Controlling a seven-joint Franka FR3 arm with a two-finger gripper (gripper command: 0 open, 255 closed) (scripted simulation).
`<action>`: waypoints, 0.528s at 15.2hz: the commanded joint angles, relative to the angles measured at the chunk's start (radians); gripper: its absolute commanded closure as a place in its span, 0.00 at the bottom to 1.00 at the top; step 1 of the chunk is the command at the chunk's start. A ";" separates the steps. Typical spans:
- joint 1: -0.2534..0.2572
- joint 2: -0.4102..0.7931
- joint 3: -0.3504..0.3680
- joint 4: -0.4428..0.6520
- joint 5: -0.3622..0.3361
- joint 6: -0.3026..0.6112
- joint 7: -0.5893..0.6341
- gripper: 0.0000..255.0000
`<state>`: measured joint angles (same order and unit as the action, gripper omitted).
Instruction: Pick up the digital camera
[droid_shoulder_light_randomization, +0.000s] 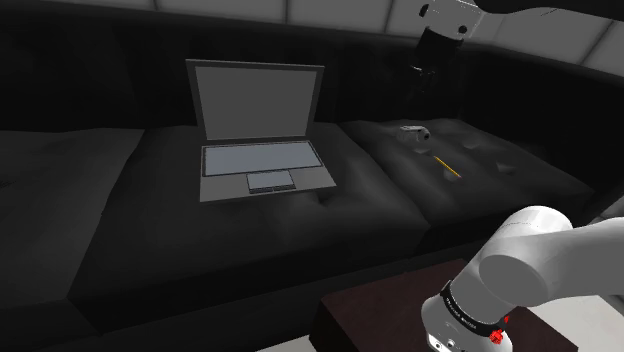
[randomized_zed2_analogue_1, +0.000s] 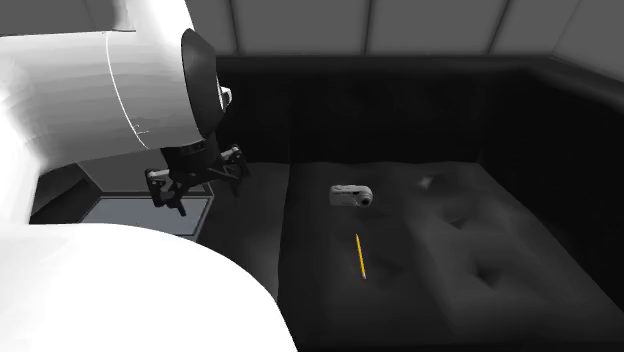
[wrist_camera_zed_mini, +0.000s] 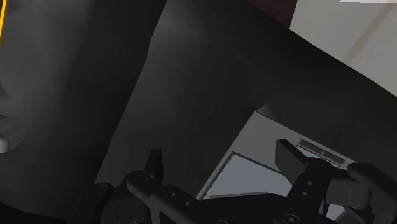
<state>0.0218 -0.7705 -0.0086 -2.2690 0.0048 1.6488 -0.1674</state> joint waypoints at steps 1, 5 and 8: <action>0.000 0.000 0.000 0.000 0.000 0.000 0.000 0.00; -0.003 0.027 -0.106 -0.019 -0.046 0.018 -0.156 0.00; -0.004 0.066 -0.185 -0.017 -0.080 0.034 -0.273 0.00</action>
<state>0.0190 -0.7246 -0.1604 -2.2915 -0.0606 1.6753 -0.3913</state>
